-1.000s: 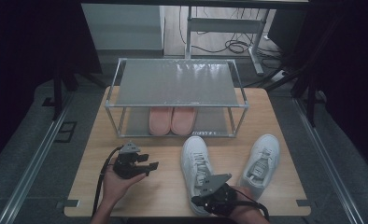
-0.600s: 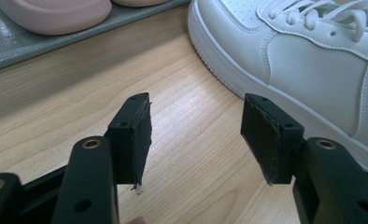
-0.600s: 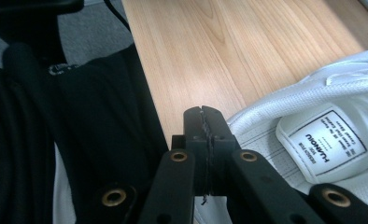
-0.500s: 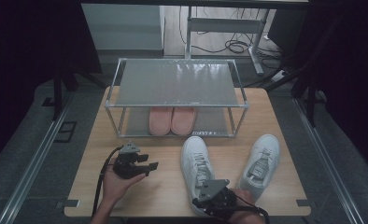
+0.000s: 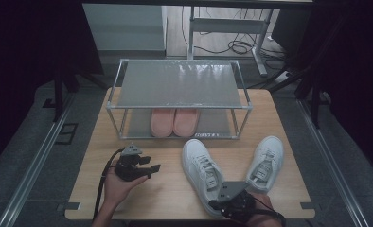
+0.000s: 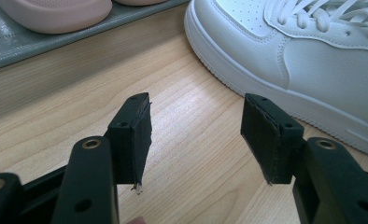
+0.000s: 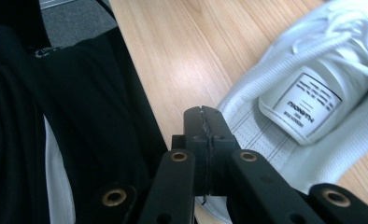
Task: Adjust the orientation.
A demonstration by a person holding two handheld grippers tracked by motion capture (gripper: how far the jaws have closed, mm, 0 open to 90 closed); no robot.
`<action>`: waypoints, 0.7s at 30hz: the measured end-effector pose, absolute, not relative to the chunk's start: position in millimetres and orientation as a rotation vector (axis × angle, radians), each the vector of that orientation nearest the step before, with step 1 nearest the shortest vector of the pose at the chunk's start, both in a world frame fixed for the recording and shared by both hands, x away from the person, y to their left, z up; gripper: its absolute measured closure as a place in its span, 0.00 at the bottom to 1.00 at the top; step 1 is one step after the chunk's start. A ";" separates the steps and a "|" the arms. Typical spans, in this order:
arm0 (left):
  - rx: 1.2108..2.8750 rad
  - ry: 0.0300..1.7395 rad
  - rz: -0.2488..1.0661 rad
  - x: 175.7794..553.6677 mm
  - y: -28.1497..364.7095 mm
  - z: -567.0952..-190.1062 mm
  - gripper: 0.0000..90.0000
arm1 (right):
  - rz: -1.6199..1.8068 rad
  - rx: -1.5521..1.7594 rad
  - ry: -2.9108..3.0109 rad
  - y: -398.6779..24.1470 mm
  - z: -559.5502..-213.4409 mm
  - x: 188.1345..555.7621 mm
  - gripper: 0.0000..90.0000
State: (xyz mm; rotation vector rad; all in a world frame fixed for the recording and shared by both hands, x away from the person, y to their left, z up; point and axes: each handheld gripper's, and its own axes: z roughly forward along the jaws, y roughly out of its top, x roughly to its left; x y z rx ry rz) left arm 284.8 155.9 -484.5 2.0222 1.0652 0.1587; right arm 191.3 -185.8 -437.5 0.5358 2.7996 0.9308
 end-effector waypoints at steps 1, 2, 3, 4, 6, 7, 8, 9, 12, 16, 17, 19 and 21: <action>2.022 1.065 0.158 284.8 155.9 -484.6 0.48 | 0.927 0.541 2.798 -188.6 -437.3 191.6 1.00; 2.022 1.066 0.158 284.9 155.9 -484.8 0.48 | 0.927 0.550 2.794 -191.0 -437.3 191.6 1.00; 2.022 1.067 0.159 285.0 155.8 -485.0 0.48 | 0.926 0.556 2.793 -193.7 -437.3 192.0 1.00; 2.023 1.067 0.160 285.2 155.9 -485.2 0.48 | 0.927 0.565 2.791 -196.1 -437.3 192.2 1.00; 2.023 1.068 0.156 285.2 155.7 -485.4 0.48 | 0.923 0.579 2.788 -201.1 -437.0 192.8 1.00; 2.023 1.068 0.155 285.2 155.6 -485.5 0.48 | 0.921 0.590 2.782 -203.5 -437.0 193.1 1.00; 2.023 1.067 0.154 285.3 155.6 -485.5 0.48 | 0.921 0.598 2.777 -205.9 -437.0 193.5 1.00; 2.024 1.067 0.155 285.3 155.5 -485.6 0.48 | 0.923 0.608 2.772 -208.3 -437.3 194.1 1.00; 2.024 1.066 0.156 285.3 155.1 -485.7 0.48 | 0.930 0.633 2.766 -213.8 -437.3 195.7 1.00; 2.025 1.070 0.157 285.5 155.3 -486.0 0.48 | 0.938 0.630 2.770 -215.4 -437.5 196.1 1.00; 2.024 1.070 0.157 285.6 155.4 -485.9 0.48 | 0.946 0.631 2.767 -215.4 -436.9 196.0 1.00; 2.020 1.071 0.157 285.3 155.8 -485.6 0.48 | 0.986 0.622 2.743 -216.7 -433.5 196.7 1.00; 2.020 1.070 0.160 285.2 155.9 -485.4 0.48 | 1.029 0.634 2.707 -219.2 -427.2 199.1 1.00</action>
